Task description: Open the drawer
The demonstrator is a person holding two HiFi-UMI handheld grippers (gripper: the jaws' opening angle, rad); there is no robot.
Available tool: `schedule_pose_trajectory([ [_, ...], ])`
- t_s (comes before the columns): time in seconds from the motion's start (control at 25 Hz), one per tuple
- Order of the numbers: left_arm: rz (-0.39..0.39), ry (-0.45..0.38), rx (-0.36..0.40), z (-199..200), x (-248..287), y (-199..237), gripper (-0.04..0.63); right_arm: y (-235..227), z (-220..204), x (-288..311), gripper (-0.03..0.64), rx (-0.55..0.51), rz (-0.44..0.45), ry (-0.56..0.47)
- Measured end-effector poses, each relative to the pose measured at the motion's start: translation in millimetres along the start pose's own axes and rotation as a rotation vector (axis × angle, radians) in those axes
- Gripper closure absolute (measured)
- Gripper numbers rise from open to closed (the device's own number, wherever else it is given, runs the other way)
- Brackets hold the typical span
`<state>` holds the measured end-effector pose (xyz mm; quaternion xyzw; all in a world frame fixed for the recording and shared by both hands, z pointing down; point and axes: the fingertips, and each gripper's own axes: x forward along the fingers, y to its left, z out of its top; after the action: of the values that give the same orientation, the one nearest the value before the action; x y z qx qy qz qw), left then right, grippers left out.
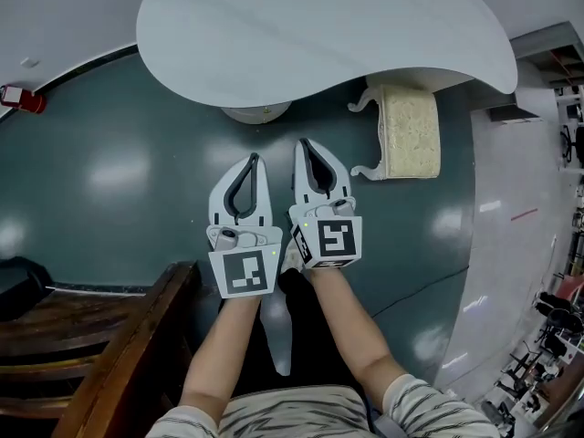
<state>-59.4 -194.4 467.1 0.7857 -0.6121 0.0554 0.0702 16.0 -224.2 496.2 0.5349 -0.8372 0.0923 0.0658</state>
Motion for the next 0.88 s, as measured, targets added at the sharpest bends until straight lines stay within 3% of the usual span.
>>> schedule_pose_trajectory([
  [0.24,-0.019,0.030,0.036,-37,15,5,0.591,-7,-37,25,0.608,-0.008,0.000,0.008],
  [0.88,0.019,0.030,-0.007,-97,33,16,0.591,-18,-106,71,0.607,-0.010,-0.030,0.011],
])
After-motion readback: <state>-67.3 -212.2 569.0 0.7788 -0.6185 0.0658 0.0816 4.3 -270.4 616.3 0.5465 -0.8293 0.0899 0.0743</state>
